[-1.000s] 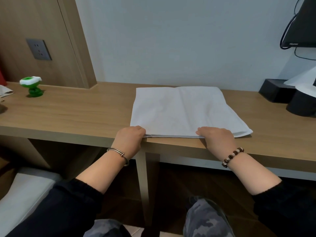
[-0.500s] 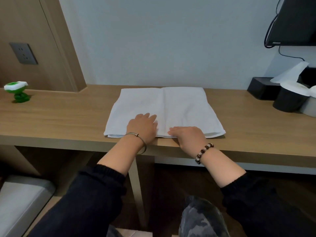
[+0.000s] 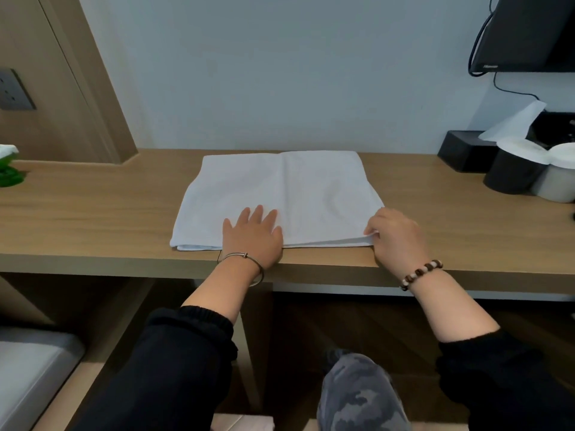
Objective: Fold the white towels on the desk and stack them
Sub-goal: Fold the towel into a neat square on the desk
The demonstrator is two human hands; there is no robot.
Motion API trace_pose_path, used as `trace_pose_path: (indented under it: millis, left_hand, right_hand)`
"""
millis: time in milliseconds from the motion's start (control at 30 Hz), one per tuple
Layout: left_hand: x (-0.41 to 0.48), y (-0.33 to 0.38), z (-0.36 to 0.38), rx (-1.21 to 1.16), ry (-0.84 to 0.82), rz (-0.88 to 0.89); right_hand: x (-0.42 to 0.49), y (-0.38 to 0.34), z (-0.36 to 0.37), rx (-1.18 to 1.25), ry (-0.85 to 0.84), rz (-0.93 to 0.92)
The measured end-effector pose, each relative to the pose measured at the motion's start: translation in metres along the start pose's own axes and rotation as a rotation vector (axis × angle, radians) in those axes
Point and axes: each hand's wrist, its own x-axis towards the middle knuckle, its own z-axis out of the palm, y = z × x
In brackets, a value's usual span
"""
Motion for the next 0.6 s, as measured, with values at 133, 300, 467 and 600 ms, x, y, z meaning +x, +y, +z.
trace_pose_path:
  millis: [133,300,467,600]
  left_hand:
    - [0.0,0.001,0.0,0.004,-0.019,-0.024]
    - [0.001,0.003,-0.001,0.019,-0.025,-0.046]
    - [0.0,0.002,0.001,0.015,-0.011,-0.039]
    - [0.006,-0.009,-0.004,-0.002,-0.029,-0.035]
  right_hand:
    - [-0.01,0.012,0.0,-0.001,0.074,0.016]
    - [-0.012,0.011,0.011,0.095,0.139,0.19]
    - [-0.007,0.011,0.004,0.337,0.097,0.37]
    - [-0.005,0.004,-0.001,0.295,0.04,0.323]
